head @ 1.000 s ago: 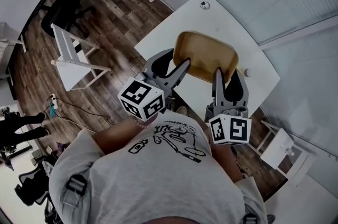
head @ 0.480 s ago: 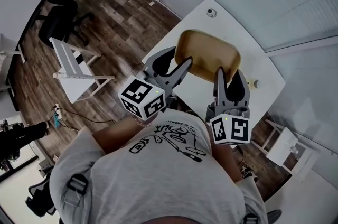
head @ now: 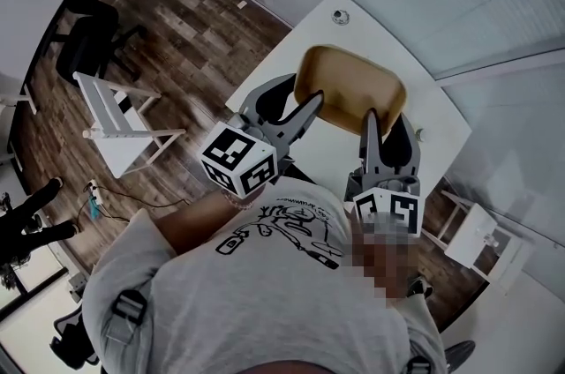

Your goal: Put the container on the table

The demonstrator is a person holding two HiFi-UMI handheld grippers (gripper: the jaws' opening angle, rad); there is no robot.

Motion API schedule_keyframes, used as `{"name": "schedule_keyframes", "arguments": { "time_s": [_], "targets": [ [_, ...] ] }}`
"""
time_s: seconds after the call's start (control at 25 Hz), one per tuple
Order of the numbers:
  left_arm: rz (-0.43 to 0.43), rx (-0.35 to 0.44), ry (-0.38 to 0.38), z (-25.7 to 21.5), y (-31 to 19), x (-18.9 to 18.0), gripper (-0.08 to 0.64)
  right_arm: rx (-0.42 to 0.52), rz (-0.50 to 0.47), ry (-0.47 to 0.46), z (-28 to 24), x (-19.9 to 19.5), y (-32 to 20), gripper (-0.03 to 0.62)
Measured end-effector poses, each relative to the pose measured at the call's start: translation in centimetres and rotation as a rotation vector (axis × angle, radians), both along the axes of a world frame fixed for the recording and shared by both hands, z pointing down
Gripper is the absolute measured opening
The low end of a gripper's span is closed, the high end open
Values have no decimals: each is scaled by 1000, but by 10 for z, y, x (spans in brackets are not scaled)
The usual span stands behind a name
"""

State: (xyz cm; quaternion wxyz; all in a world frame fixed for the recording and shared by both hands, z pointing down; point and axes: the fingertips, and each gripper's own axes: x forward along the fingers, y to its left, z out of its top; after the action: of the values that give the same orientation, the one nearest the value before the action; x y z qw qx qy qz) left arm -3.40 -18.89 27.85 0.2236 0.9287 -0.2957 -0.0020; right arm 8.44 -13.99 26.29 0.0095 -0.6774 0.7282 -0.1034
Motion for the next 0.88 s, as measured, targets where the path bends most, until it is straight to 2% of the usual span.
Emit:
{"name": "schedule_keyframes", "arguments": {
  "time_s": [0.36, 0.64, 0.88],
  "targets": [
    [3, -7, -12, 3, 5, 23, 175, -3, 2, -7, 2, 24, 3, 160],
    [5, -72, -49, 31, 14, 25, 175, -61, -3, -30, 28, 26, 10, 160],
    [9, -82, -69, 46, 18, 29, 175, -93, -8, -32, 47, 30, 13, 160]
  ]
}}
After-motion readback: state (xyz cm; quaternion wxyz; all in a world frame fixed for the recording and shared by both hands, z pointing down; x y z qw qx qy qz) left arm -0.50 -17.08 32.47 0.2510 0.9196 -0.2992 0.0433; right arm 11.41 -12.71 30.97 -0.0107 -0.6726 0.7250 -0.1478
